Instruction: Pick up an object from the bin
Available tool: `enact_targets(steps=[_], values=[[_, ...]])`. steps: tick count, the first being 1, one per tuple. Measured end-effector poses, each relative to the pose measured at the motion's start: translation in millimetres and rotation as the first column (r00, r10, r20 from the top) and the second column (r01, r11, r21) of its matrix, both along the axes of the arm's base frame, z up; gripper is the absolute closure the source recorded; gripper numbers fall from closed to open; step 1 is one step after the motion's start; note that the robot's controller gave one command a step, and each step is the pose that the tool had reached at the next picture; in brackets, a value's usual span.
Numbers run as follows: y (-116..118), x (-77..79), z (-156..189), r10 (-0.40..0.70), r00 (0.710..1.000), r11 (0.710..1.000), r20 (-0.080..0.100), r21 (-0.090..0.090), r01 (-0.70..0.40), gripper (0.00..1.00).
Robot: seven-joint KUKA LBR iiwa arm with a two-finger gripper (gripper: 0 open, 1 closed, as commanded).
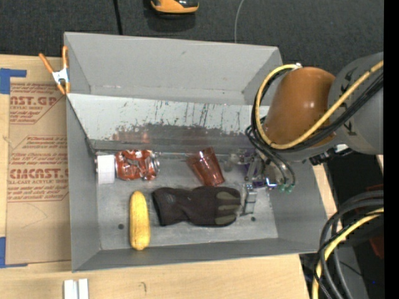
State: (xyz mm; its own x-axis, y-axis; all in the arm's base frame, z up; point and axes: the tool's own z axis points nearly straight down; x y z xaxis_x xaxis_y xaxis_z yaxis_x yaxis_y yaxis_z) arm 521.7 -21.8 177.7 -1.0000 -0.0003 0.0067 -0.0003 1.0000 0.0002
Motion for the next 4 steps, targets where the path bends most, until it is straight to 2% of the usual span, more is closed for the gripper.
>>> enact_targets(steps=[1, 2, 3, 4], values=[[-0.1, 1.8, 4.3, 0.001, 1.0, 1.0, 0.008, -0.001, -0.001, 0.0], [11.1, 7.1, -35.7, 0.079, 0.997, 0.997, 0.013, -0.001, -0.079, 0.0], [37.8, 0.1, -107.9, 0.062, 0.998, 0.998, 0.006, 0.001, -0.062, 1.0], [37.8, 0.1, -107.9, 0.062, 0.998, 0.998, 0.006, 0.001, -0.062, 1.0]])
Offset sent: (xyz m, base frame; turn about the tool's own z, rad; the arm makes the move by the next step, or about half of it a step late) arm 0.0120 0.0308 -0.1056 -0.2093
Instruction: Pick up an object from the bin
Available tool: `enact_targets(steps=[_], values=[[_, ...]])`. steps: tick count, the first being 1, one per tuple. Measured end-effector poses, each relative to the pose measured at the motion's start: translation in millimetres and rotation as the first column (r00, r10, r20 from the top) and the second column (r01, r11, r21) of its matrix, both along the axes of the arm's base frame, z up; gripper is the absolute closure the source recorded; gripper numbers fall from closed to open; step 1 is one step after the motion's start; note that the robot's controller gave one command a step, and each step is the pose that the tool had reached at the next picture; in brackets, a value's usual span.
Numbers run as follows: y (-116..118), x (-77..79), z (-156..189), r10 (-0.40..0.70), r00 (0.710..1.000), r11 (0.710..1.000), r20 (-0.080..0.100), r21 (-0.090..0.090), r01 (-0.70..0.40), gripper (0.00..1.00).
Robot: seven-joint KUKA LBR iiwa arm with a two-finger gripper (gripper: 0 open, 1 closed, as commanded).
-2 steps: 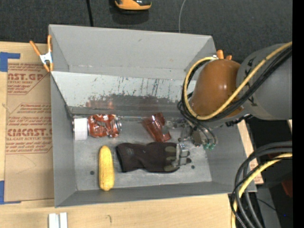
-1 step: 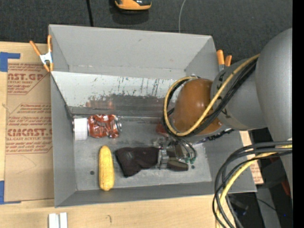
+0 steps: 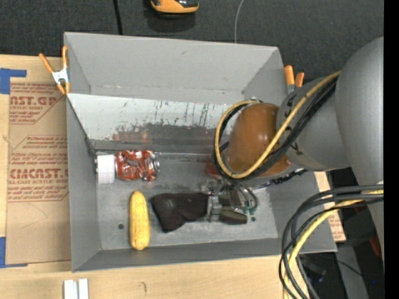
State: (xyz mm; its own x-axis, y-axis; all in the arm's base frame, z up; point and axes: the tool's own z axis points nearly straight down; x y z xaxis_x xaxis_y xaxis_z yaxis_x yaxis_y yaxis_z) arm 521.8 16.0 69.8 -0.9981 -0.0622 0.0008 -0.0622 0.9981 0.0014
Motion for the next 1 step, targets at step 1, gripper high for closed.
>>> enact_targets(steps=[1], values=[[-20.4, 13.2, 140.0, -0.002, 1.0, 1.0, 0.004, -0.002, 0.002, 1.0]])
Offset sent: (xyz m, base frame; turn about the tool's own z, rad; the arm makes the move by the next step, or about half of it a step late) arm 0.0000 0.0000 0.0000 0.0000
